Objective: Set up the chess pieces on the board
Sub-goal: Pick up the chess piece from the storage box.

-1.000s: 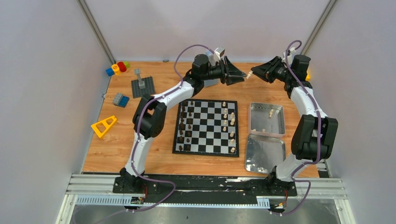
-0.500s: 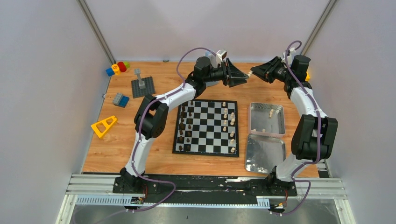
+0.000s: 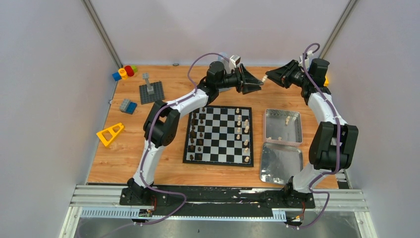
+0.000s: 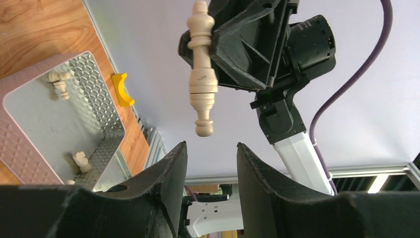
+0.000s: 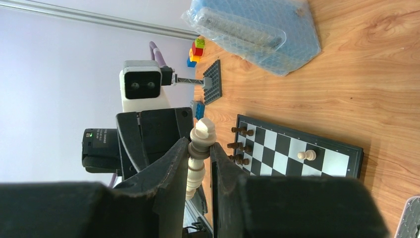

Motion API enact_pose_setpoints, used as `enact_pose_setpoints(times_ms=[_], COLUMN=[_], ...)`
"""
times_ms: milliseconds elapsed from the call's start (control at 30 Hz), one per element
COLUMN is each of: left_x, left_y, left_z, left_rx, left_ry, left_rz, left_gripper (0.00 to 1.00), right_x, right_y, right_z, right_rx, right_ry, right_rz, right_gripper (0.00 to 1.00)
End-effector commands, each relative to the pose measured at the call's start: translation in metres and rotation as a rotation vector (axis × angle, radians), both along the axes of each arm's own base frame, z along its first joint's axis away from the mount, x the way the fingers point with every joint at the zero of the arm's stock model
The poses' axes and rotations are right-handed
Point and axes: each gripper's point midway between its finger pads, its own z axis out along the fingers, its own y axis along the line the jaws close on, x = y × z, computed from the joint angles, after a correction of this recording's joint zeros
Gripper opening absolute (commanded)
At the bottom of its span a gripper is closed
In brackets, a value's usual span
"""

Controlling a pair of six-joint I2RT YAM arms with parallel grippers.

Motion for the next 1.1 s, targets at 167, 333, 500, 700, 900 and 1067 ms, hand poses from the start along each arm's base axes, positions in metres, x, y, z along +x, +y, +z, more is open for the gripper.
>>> enact_pose_setpoints(times_ms=[167, 333, 500, 700, 900, 1067], left_x=[0.006, 0.006, 0.006, 0.001, 0.0, 0.0], left_y=[-0.008, -0.008, -0.008, -0.011, -0.011, -0.011], left_z=[0.006, 0.008, 0.008, 0.001, -0.001, 0.0], left_rx=[-0.012, -0.015, -0.018, -0.014, -0.012, -0.013], left_ry=[-0.028, -0.028, -0.025, -0.003, 0.001, 0.002], left_rz=[0.015, 0.016, 0.016, 0.006, 0.005, 0.006], left_gripper=[0.47, 0.46, 0.43, 0.36, 0.3, 0.28], right_x=[-0.001, -0.001, -0.001, 0.0, 0.0, -0.001], right_y=[0.005, 0.007, 0.009, 0.009, 0.009, 0.009], right_z=[0.007, 0.003, 0.001, 0.0, -0.002, -0.002], right_rx=[0.003, -0.001, -0.003, -0.006, -0.008, -0.011], right_ry=[-0.051, -0.045, -0.043, -0.045, -0.042, -0.046], right_rz=[0.017, 0.017, 0.019, 0.019, 0.019, 0.021], right_gripper=[0.0, 0.0, 0.0, 0.0, 0.0, 0.0])
